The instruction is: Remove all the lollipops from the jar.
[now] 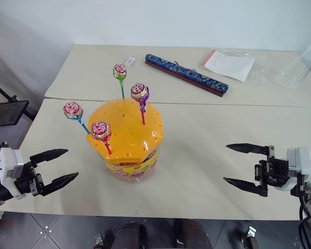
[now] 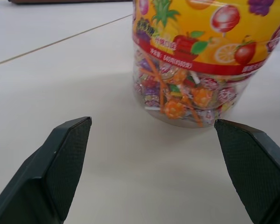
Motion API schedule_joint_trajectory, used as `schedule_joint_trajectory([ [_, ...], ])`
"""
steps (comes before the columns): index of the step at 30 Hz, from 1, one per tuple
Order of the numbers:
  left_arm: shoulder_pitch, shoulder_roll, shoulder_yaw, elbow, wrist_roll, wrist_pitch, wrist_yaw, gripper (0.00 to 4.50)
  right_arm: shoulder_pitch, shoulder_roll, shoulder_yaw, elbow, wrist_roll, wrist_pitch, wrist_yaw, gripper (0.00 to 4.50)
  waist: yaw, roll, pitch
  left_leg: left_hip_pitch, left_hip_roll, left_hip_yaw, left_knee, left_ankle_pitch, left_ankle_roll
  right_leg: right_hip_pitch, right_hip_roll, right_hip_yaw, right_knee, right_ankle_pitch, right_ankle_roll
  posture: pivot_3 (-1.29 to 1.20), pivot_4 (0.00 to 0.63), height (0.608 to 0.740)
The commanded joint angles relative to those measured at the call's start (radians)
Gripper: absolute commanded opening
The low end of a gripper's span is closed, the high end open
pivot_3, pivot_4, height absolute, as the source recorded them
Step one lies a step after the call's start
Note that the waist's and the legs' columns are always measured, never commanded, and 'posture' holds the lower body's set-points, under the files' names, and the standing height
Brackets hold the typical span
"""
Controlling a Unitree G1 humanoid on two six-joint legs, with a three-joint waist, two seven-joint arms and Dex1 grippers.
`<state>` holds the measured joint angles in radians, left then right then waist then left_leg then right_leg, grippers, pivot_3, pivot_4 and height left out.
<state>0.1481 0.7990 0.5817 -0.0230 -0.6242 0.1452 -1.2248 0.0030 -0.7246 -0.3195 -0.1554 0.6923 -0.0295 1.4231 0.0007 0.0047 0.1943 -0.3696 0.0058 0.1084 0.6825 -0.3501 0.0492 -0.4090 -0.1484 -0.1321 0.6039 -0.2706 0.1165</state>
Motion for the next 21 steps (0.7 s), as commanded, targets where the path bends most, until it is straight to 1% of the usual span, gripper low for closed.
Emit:
schedule_joint_trajectory([
  [1, -0.008, 0.016, 0.015, 0.006, -0.005, -0.010, -0.008, 4.50, 0.011, 0.007, -0.001, -0.038, 0.028, 0.004, 0.009, 4.47, -0.001, 0.000, 0.000, 0.000, 0.000, 0.000, 0.000, 0.000, 0.000, 0.000, 0.000, 0.000, 0.000, 0.000, 0.000, 0.00, 0.150, 0.740],
  [4, -0.063, 0.014, 0.087, -0.044, -0.191, 0.134, 0.025, 4.50, -0.005, 0.047, -0.019, -0.157, 0.190, 0.100, -0.067, 4.47, -0.002, 0.000, 0.000, 0.000, 0.001, -0.001, 0.000, 0.000, 0.000, 0.000, 0.000, 0.001, 0.001, 0.000, 0.000, 0.00, 0.150, 0.740],
  [6, -0.106, 0.024, 0.137, -0.039, -0.292, 0.199, 0.026, 4.50, -0.013, 0.061, -0.023, -0.226, 0.266, 0.151, -0.108, 4.47, -0.002, 0.000, 0.000, 0.000, 0.002, -0.002, 0.000, 0.000, -0.001, 0.000, 0.000, 0.003, 0.002, 0.000, 0.000, 0.00, 0.150, 0.740],
  [8, -0.134, 0.064, 0.202, -0.028, -0.425, 0.316, 0.003, 4.50, -0.014, 0.074, -0.025, -0.315, 0.350, 0.193, -0.155, 4.47, -0.003, 0.000, 0.000, 0.000, 0.002, -0.003, 0.000, 0.000, -0.001, 0.000, 0.000, 0.003, 0.002, 0.000, 0.000, 0.00, 0.150, 0.740],
  [10, -0.130, 0.124, 0.230, -0.049, -0.442, 0.355, -0.056, 4.50, -0.019, 0.077, -0.030, -0.388, 0.429, 0.231, -0.204, 4.47, -0.004, 0.000, 0.000, 0.000, 0.003, -0.004, 0.000, 0.000, -0.002, 0.000, 0.001, 0.003, 0.002, 0.000, 0.000, 0.00, 0.150, 0.740],
  [13, -0.195, 0.181, 0.236, -0.080, -0.506, 0.415, -0.057, 4.50, -0.048, 0.069, -0.041, -0.439, 0.496, 0.262, -0.258, 4.47, -0.002, 0.000, 0.000, 0.000, 0.002, -0.003, 0.000, -0.001, -0.003, 0.000, 0.001, 0.002, 0.001, 0.000, 0.000, 0.00, 0.150, 0.740],
  [16, -0.244, 0.183, 0.177, -0.138, -0.556, 0.472, -0.066, 4.50, -0.048, 0.061, -0.043, -0.466, 0.536, 0.289, -0.261, 4.47, 0.003, 0.000, 0.000, 0.000, 0.000, -0.003, 0.001, -0.001, -0.002, 0.001, 0.001, 0.003, 0.001, 0.000, 0.000, 0.00, 0.150, 0.740],
  [18, -0.251, 0.171, 0.131, -0.177, -0.542, 0.474, -0.086, 4.50, -0.051, 0.062, -0.041, -0.479, 0.565, 0.304, -0.258, 4.47, 0.001, 0.000, 0.000, 0.000, -0.001, -0.003, 0.001, -0.001, -0.001, 0.001, 0.001, 0.003, 0.002, 0.000, 0.000, 0.00, 0.150, 0.740],
  [21, -0.294, 0.151, 0.086, -0.180, -0.553, 0.490, -0.067, 4.50, -0.088, 0.082, -0.033, -0.491, 0.583, 0.306, -0.304, 4.47, -0.001, 0.000, 0.000, 0.000, -0.002, -0.002, 0.001, 0.000, -0.001, 0.000, 0.004, 0.002, 0.002, 0.000, 0.000, 0.00, 0.150, 0.740],
])
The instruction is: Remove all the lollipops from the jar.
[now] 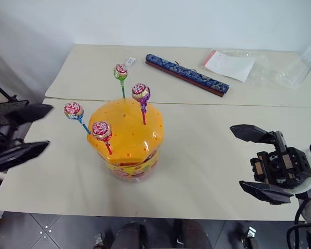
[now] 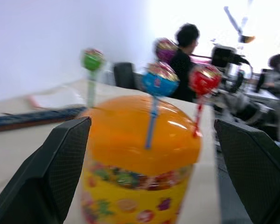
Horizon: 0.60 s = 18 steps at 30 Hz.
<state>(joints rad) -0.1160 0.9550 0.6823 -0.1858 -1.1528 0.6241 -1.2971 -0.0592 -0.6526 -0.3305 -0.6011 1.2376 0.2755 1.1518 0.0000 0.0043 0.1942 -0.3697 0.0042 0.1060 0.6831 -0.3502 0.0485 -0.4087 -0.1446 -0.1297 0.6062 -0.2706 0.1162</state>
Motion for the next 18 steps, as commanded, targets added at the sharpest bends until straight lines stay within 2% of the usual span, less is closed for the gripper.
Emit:
schedule_joint_trajectory([
  [1, -0.043, -0.007, -0.035, -0.002, -0.008, 0.009, -0.001, 4.50, -0.027, 0.017, -0.018, -0.051, 0.044, 0.001, -0.029, 4.47, -0.001, 0.000, 0.000, 0.000, 0.000, 0.000, 0.000, 0.000, 0.000, 0.000, 0.000, 0.000, 0.000, 0.000, 0.000, 0.00, 0.150, 0.740],
  [5, -0.106, -0.024, -0.120, 0.058, 0.047, -0.006, -0.020, 4.50, -0.010, 0.040, -0.005, -0.067, 0.032, 0.002, -0.028, 4.47, -0.001, 0.000, 0.000, 0.000, 0.001, 0.002, 0.000, 0.001, 0.000, -0.001, 0.003, -0.002, 0.000, 0.000, 0.000, 0.00, 0.150, 0.740],
  [6, -0.130, -0.032, -0.143, 0.061, 0.042, 0.005, -0.012, 4.19, -0.002, 0.045, -0.003, -0.070, 0.022, 0.000, -0.025, 4.50, 0.000, 0.000, 0.000, 0.000, 0.001, 0.002, 0.000, 0.001, 0.000, -0.001, 0.004, -0.002, 0.000, 0.000, 0.000, 0.00, 0.150, 0.740],
  [8, -0.163, -0.043, -0.166, 0.060, 0.028, 0.032, 0.004, 3.87, 0.007, 0.054, 0.002, -0.073, -0.004, -0.008, -0.022, 4.50, 0.003, 0.000, 0.000, 0.000, 0.000, 0.003, 0.000, 0.001, 0.000, -0.001, 0.004, -0.003, 0.000, 0.000, 0.000, 0.00, 0.150, 0.740],
  [11, -0.174, 0.002, -0.179, 0.073, -0.029, 0.149, -0.015, 3.02, 0.044, 0.068, -0.003, -0.074, -0.048, -0.025, -0.012, 4.50, 0.001, -0.001, -0.001, 0.000, 0.000, 0.003, 0.000, 0.001, 0.001, -0.001, 0.004, -0.002, 0.000, 0.000, 0.001, 0.00, 0.150, 0.740],
  [18, -0.224, -0.003, -0.195, 0.072, -0.018, 0.184, -0.021, 0.82, 0.057, 0.106, 0.013, -0.066, -0.114, -0.058, -0.024, 4.50, 0.000, -0.001, -0.001, 0.000, 0.001, 0.003, 0.000, 0.001, 0.000, -0.001, 0.004, -0.002, 0.000, 0.000, 0.001, 0.00, 0.150, 0.740],
])
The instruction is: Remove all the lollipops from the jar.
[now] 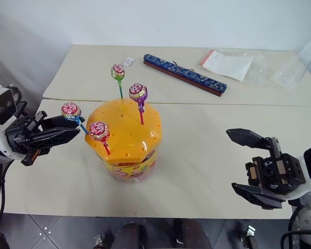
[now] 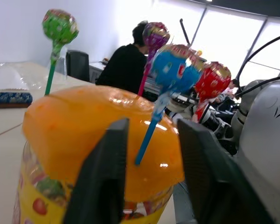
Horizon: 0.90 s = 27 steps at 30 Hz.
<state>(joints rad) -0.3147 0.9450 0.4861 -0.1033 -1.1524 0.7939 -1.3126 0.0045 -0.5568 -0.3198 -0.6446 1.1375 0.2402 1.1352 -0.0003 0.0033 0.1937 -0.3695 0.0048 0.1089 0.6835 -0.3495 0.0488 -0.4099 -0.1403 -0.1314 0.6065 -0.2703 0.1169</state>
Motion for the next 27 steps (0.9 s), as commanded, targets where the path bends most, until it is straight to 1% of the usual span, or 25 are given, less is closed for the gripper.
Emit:
schedule_joint_trajectory([
  [1, -0.037, 0.001, -0.004, -0.010, -0.019, 0.017, 0.000, 0.51, -0.009, 0.015, 0.005, -0.020, -0.022, -0.027, -0.011, 4.50, 0.000, 0.000, 0.000, 0.000, 0.000, 0.000, 0.000, 0.000, 0.000, 0.000, 0.000, 0.000, 0.000, 0.000, 0.000, 0.00, 0.150, 0.740],
  [2, -0.051, -0.011, -0.005, -0.008, -0.020, 0.013, 0.013, 0.18, -0.007, 0.020, 0.007, -0.018, -0.032, -0.032, -0.012, 4.50, 0.000, 0.000, 0.000, 0.000, 0.000, 0.000, 0.000, 0.000, 0.000, 0.000, 0.000, 0.000, 0.000, 0.000, 0.000, 0.00, 0.150, 0.740],
  [3, -0.072, -0.026, 0.003, 0.001, -0.046, 0.027, 0.040, 0.05, -0.007, 0.024, 0.009, -0.016, -0.039, -0.035, -0.013, 4.50, 0.000, 0.000, 0.000, 0.000, 0.000, 0.000, 0.000, 0.000, 0.000, 0.000, 0.000, 0.000, 0.000, 0.000, 0.000, 0.00, 0.150, 0.740],
  [6, -0.159, -0.095, 0.068, 0.047, -0.151, 0.049, 0.202, 0.05, -0.008, 0.029, 0.013, -0.014, -0.048, -0.036, -0.021, 4.50, 0.005, 0.000, 0.000, 0.000, 0.000, -0.001, 0.001, 0.000, 0.000, 0.000, 0.000, 0.000, 0.001, 0.000, 0.000, 0.00, 0.150, 0.740],
  [8, -0.235, -0.139, 0.141, 0.114, -0.242, 0.039, 0.381, 0.05, -0.011, 0.028, 0.017, -0.010, -0.047, -0.034, -0.021, 4.50, 0.004, -0.001, 0.000, -0.001, 0.000, -0.002, 0.001, 0.000, 0.000, 0.000, -0.001, 0.001, 0.001, 0.000, 0.000, 0.00, 0.150, 0.740],
  [9, -0.269, -0.148, 0.178, 0.158, -0.231, 0.012, 0.491, 0.05, -0.016, 0.026, 0.021, -0.006, -0.045, -0.031, -0.018, 4.50, 0.003, -0.001, 0.000, 0.000, 0.000, -0.002, 0.001, 0.000, 0.000, 0.001, -0.001, 0.002, 0.001, 0.000, 0.000, 0.00, 0.150, 0.740],
  [10, -0.285, -0.142, 0.199, 0.197, -0.208, 0.002, 0.564, 0.05, -0.022, 0.025, 0.024, -0.001, -0.046, -0.031, -0.015, 4.50, 0.003, -0.002, 0.000, -0.001, 0.000, -0.003, 0.002, 0.001, 0.001, 0.001, -0.001, 0.002, 0.001, 0.000, 0.000, 0.00, 0.150, 0.740],
  [11, -0.283, -0.125, 0.205, 0.225, -0.149, -0.016, 0.612, 0.05, -0.029, 0.022, 0.028, 0.006, -0.049, -0.031, -0.007, 4.50, 0.000, -0.002, 0.000, 0.000, 0.000, -0.003, 0.002, 0.001, 0.000, 0.001, -0.001, 0.002, 0.002, 0.000, 0.000, 0.00, 0.150, 0.740],
  [13, -0.234, -0.068, 0.187, 0.269, -0.010, -0.048, 0.645, 0.05, -0.048, 0.011, 0.037, 0.020, -0.065, -0.036, 0.015, 4.50, -0.006, -0.002, 0.000, 0.001, 0.000, -0.002, 0.001, 0.001, 0.000, 0.001, 0.000, 0.002, 0.002, 0.000, 0.000, 0.00, 0.150, 0.740],
  [14, -0.180, -0.023, 0.157, 0.287, 0.075, -0.059, 0.642, 0.05, -0.062, 0.003, 0.045, 0.033, -0.083, -0.042, 0.040, 4.50, -0.008, -0.002, 0.000, 0.002, 0.000, 0.000, 0.000, 0.001, 0.000, 0.000, 0.000, 0.001, 0.002, 0.000, 0.000, 0.00, 0.150, 0.740],
  [15, -0.094, 0.032, 0.110, 0.293, 0.187, -0.085, 0.631, 0.05, -0.078, -0.007, 0.053, 0.049, -0.100, -0.048, 0.070, 4.50, -0.010, -0.002, 0.000, 0.002, 0.000, 0.001, 0.000, 0.001, 0.000, -0.001, 0.001, 0.001, 0.002, 0.000, 0.000, 0.00, 0.150, 0.740],
  [17, 0.073, 0.125, 0.026, 0.288, 0.343, -0.085, 0.608, 0.05, -0.109, -0.020, 0.070, 0.081, -0.135, -0.059, 0.120, 4.50, -0.019, -0.002, 0.000, 0.002, 0.000, 0.004, -0.001, 0.000, 0.000, -0.002, 0.002, 0.002, 0.002, 0.000, 0.000, 0.00, 0.150, 0.740],
  [18, 0.138, 0.155, 0.001, 0.279, 0.391, -0.073, 0.615, 0.05, -0.121, -0.026, 0.077, 0.091, -0.147, -0.063, 0.141, 4.50, -0.020, -0.002, 0.000, 0.002, 0.000, 0.004, -0.002, 0.000, 0.000, -0.003, 0.002, 0.003, 0.002, 0.000, 0.000, 0.00, 0.150, 0.740],
  [20, 0.224, 0.173, -0.009, 0.260, 0.428, -0.025, 0.629, 0.05, -0.133, -0.037, 0.092, 0.104, -0.167, -0.069, 0.175, 4.50, -0.017, -0.002, 0.000, 0.001, 0.001, 0.005, -0.002, -0.001, 0.000, -0.004, 0.002, 0.003, 0.001, 0.000, 0.000, 0.00, 0.150, 0.740],
  [24, 0.378, 0.176, -0.017, 0.154, 0.475, 0.108, 0.663, 0.05, -0.149, -0.063, 0.134, 0.134, -0.239, -0.080, 0.235, 4.50, 0.001, -0.007, -0.001, 0.000, 0.004, 0.002, -0.001, -0.002, -0.001, -0.003, 0.001, 0.004, 0.000, 0.000, 0.000, 0.00, 0.150, 0.740],
  [26, 0.396, 0.152, 0.012, 0.097, 0.459, 0.151, 0.677, 0.05, -0.154, -0.064, 0.138, 0.164, -0.267, -0.097, 0.247, 4.50, 0.000, -0.007, -0.001, 0.000, 0.004, 0.002, -0.001, -0.003, -0.003, -0.003, -0.006, 0.008, 0.000, 0.000, -0.001, 0.00, 0.150, 0.740],
  [27, 0.402, 0.145, 0.024, 0.075, 0.453, 0.165, 0.676, 0.05, -0.155, -0.063, 0.138, 0.172, -0.274, -0.102, 0.247, 4.50, -0.001, -0.007, -0.001, 0.000, 0.003, 0.002, -0.001, -0.003, -0.003, -0.003, -0.007, 0.009, 0.000, 0.000, -0.001, 0.00, 0.150, 0.740],
])
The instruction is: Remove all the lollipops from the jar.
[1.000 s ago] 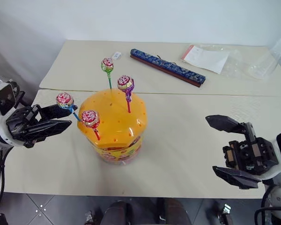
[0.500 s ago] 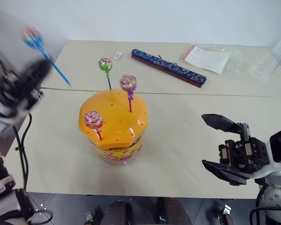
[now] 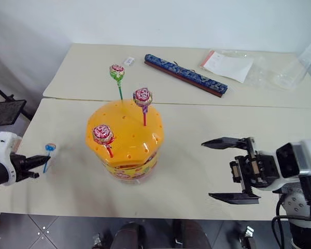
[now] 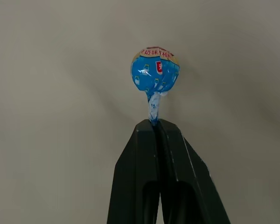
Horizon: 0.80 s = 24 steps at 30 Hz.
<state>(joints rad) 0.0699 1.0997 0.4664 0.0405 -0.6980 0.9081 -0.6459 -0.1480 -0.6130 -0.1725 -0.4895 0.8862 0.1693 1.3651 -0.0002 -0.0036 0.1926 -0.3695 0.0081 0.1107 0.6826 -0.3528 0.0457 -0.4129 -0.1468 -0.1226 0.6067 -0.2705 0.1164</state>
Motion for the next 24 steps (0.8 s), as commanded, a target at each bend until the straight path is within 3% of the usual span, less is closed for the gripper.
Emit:
schedule_joint_trajectory([
  [1, 0.024, -0.012, 0.049, -0.085, 0.002, 0.056, 0.003, 0.05, -0.002, -0.006, -0.010, 0.023, -0.025, -0.034, 0.017, 4.50, -0.001, 0.000, 0.000, 0.000, 0.000, 0.000, 0.000, 0.000, 0.000, 0.000, 0.000, 0.000, 0.000, 0.000, 0.000, 0.00, 0.150, 0.740],
  [2, 0.033, -0.008, 0.049, -0.095, 0.008, 0.061, -0.009, 0.05, -0.001, -0.005, -0.009, 0.027, -0.025, -0.037, 0.019, 4.50, -0.002, 0.000, 0.000, 0.000, 0.000, 0.000, 0.000, 0.000, 0.000, 0.000, 0.000, 0.000, 0.000, 0.000, 0.000, 0.00, 0.150, 0.740],
  [3, 0.044, -0.005, 0.049, -0.102, 0.016, 0.056, -0.027, 0.50, 0.000, -0.003, -0.008, 0.030, -0.027, -0.041, 0.022, 4.50, -0.002, 0.000, 0.000, 0.000, 0.000, 0.000, 0.000, 0.000, 0.000, 0.000, 0.000, 0.000, 0.000, 0.000, 0.000, 0.00, 0.150, 0.740],
  [7, 0.070, 0.012, 0.070, -0.056, 0.079, -0.082, -0.135, 1.57, 0.002, 0.005, -0.017, 0.041, -0.016, -0.052, 0.026, 4.50, -0.003, 0.000, 0.000, 0.000, 0.001, 0.001, 0.000, 0.000, 0.000, -0.001, 0.001, 0.000, 0.001, -0.001, -0.001, 0.00, 0.150, 0.740],
  [14, -0.002, -0.013, 0.154, 0.128, 0.148, -0.555, -0.423, 3.70, 0.038, 0.000, -0.084, 0.079, 0.021, -0.066, 0.052, 4.50, 0.000, 0.000, 0.000, 0.000, 0.002, 0.004, 0.000, 0.000, 0.000, -0.001, 0.001, -0.007, 0.000, -0.001, -0.001, 0.00, 0.150, 0.740],
  [17, -0.037, -0.021, 0.186, 0.127, 0.080, -0.521, -0.485, 3.70, 0.052, -0.001, -0.099, 0.081, 0.028, -0.073, 0.059, 4.50, 0.000, 0.000, 0.000, 0.000, 0.001, 0.004, 0.000, -0.001, 0.000, -0.001, 0.000, -0.009, 0.000, -0.001, -0.001, 0.00, 0.150, 0.740],
  [19, -0.151, -0.045, 0.223, 0.062, -0.121, -0.369, -0.499, 3.70, 0.066, 0.002, -0.165, 0.083, 0.079, -0.062, 0.016, 4.50, 0.002, 0.000, 0.000, 0.000, 0.001, 0.004, 0.000, -0.001, 0.001, -0.001, 0.000, -0.009, 0.000, -0.001, -0.001, 0.00, 0.150, 0.740],
  [21, -0.233, -0.064, 0.231, 0.017, -0.227, -0.283, -0.488, 3.70, 0.071, 0.002, -0.205, 0.081, 0.115, -0.050, -0.012, 4.50, 0.009, -0.001, 0.000, 0.000, 0.001, 0.002, 0.002, 0.000, 0.001, 0.000, -0.001, -0.009, 0.002, 0.000, -0.001, 0.00, 0.150, 0.740],
  [24, -0.507, -0.173, 0.082, -0.031, -0.269, -0.228, -0.325, 3.70, 0.068, 0.017, -0.291, 0.055, 0.203, -0.017, -0.166, 4.50, 0.019, -0.001, 0.000, 0.002, 0.001, 0.001, 0.003, 0.000, 0.001, 0.002, -0.001, -0.007, 0.003, 0.000, -0.001, 0.00, 0.150, 0.740],
])
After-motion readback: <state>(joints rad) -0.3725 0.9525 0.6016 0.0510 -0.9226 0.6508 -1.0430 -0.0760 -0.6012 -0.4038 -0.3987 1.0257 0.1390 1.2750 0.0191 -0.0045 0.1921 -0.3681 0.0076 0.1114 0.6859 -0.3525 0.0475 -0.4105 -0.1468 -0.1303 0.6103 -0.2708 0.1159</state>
